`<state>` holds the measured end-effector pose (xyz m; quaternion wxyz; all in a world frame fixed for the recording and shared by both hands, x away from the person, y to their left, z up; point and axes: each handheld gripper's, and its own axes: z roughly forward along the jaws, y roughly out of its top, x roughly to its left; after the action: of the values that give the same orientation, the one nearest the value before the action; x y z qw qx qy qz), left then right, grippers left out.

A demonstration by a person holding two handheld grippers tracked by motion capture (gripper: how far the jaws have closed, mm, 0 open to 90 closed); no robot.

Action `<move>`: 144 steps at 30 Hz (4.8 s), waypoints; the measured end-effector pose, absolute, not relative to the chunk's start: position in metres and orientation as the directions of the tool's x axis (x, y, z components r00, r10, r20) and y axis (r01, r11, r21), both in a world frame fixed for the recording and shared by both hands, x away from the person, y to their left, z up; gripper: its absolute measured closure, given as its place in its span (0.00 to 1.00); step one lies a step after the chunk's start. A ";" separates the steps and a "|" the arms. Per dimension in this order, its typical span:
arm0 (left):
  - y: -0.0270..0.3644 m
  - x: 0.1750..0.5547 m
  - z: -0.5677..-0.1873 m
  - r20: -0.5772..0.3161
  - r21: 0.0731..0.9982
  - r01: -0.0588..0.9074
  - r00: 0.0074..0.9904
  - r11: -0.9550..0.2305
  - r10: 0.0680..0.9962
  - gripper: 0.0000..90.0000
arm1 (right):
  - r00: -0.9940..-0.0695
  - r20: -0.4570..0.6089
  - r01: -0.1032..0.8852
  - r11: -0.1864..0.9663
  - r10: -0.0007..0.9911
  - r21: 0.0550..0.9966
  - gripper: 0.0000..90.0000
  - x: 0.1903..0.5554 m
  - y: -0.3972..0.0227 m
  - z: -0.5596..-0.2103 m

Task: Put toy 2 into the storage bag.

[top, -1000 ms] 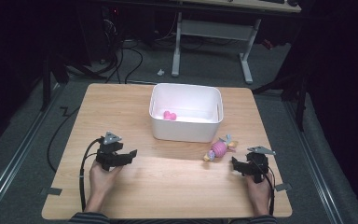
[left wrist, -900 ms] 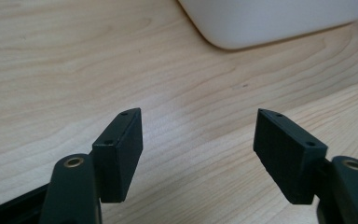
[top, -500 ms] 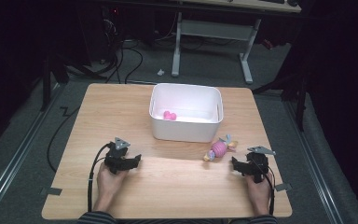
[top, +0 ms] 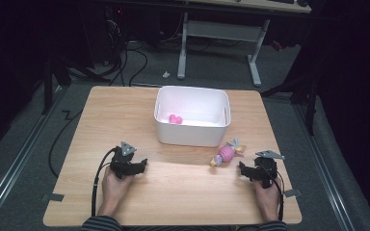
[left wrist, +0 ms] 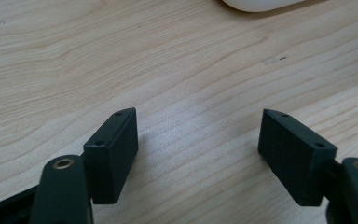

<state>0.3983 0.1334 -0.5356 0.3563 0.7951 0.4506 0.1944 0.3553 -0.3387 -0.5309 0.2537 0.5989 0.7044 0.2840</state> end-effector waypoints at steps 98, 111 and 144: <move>0.134 0.398 -0.536 -0.014 0.741 0.580 0.518 -0.339 0.855 0.29 | -0.478 -0.108 0.644 0.431 0.872 0.631 0.47 0.401 -0.265 -0.485; 0.134 0.398 -0.536 -0.014 0.741 0.580 0.519 -0.340 0.855 0.29 | -0.485 -0.068 0.641 0.408 0.872 0.650 0.48 0.396 -0.273 -0.474; 0.134 0.398 -0.536 -0.014 0.741 0.579 0.518 -0.339 0.855 0.29 | -0.530 -0.037 0.585 0.396 0.847 0.708 0.48 0.368 -0.304 -0.413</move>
<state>0.3978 0.1337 -0.5358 0.3565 0.7949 0.4512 0.1936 0.3680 -0.3041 -0.4133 0.2009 0.4413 0.8111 0.3271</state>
